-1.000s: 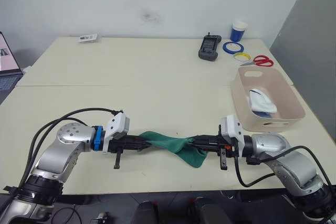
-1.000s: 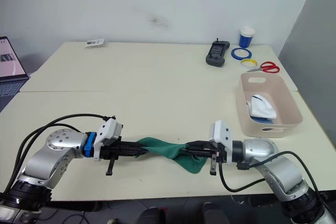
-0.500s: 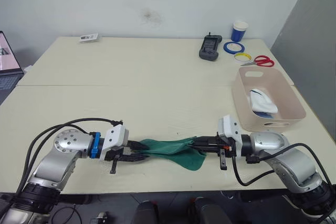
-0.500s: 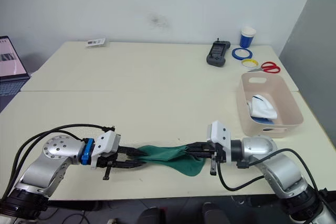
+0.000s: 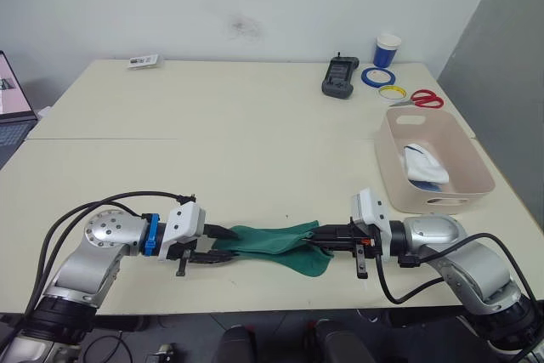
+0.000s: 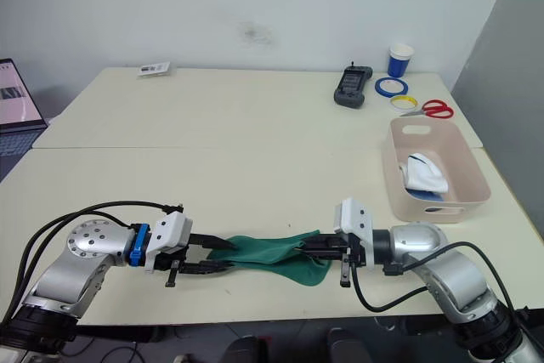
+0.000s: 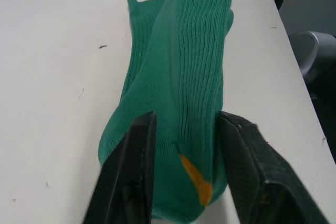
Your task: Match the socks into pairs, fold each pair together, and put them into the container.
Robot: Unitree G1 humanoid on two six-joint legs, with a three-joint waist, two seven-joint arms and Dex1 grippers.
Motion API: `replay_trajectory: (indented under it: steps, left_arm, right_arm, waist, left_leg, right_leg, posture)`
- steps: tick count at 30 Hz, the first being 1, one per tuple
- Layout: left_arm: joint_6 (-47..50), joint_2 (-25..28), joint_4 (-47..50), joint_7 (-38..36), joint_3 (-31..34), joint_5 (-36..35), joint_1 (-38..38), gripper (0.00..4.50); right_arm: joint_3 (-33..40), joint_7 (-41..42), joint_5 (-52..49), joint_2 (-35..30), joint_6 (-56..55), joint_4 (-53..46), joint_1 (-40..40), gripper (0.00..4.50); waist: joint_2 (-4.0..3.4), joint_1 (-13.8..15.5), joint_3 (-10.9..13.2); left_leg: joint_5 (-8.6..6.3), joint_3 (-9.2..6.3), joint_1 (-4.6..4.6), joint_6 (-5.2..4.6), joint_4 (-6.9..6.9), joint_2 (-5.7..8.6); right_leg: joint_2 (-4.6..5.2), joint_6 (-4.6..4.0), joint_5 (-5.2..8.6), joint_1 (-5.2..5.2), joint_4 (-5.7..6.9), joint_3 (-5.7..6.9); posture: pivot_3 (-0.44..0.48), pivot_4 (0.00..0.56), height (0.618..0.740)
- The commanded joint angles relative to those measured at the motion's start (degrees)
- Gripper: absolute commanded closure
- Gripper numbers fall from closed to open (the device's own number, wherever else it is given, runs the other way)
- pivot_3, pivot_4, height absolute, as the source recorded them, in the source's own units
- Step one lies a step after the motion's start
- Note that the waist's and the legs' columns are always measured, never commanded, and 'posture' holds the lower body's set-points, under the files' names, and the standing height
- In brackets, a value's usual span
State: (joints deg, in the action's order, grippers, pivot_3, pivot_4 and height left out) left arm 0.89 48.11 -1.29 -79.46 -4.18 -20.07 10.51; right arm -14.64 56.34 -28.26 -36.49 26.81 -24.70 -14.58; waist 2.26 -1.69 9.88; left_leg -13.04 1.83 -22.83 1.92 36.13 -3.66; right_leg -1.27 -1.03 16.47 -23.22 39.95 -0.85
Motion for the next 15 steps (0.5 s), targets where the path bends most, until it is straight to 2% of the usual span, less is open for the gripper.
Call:
replay_trajectory:
  steps: [1, 3, 11, 15]
  left_arm:
    - [1.2, 0.9, 0.8, -0.8, 2.1, -1.7, 0.9, 4.04]
    - [1.9, 1.1, 1.4, -1.1, 2.0, -2.0, 0.6, 4.47]
    - [2.3, 1.7, 1.6, -1.5, 2.1, -1.4, -0.1, 4.47]
    - [1.7, 1.1, 1.2, -0.7, 2.1, -1.0, 0.3, 3.62]
  right_arm:
    - [1.4, 0.6, -1.1, -0.3, 0.1, -2.9, 0.0, 4.50]
    - [1.5, 0.7, -1.0, -0.4, 0.0, -2.9, 0.3, 4.50]
    - [1.6, 1.1, -0.8, -0.5, 0.1, -2.6, 0.3, 4.50]
    - [1.5, 1.2, -0.7, -0.4, 0.1, -2.5, 0.2, 4.50]
  waist:
    - [0.00, 0.0, 0.0]
    - [0.00, 0.0, 0.0]
    - [0.00, 0.0, 0.0]
    - [0.00, 0.0, 0.0]
  left_leg:
    - [0.00, 0.00, 0.00, 0.00, 0.00, 0.00]
    - [0.00, 0.00, 0.00, 0.00, 0.00, 0.00]
    - [0.00, -0.01, 0.00, 0.00, 0.00, 0.00]
    - [0.00, -0.01, 0.00, 0.00, 0.00, 0.00]
  right_leg:
    - [0.00, 0.00, 0.00, 0.00, 0.00, 0.00]
    - [0.00, 0.00, 0.00, 0.00, 0.00, 0.00]
    - [0.00, 0.00, 0.00, 0.00, 0.00, 0.00]
    - [0.00, 0.00, 0.00, 0.00, 0.00, -0.01]
  posture:
    - [0.000, 0.150, 0.740]
    - [0.000, 0.150, 0.740]
    - [0.000, 0.150, 0.740]
    - [0.000, 0.150, 0.740]
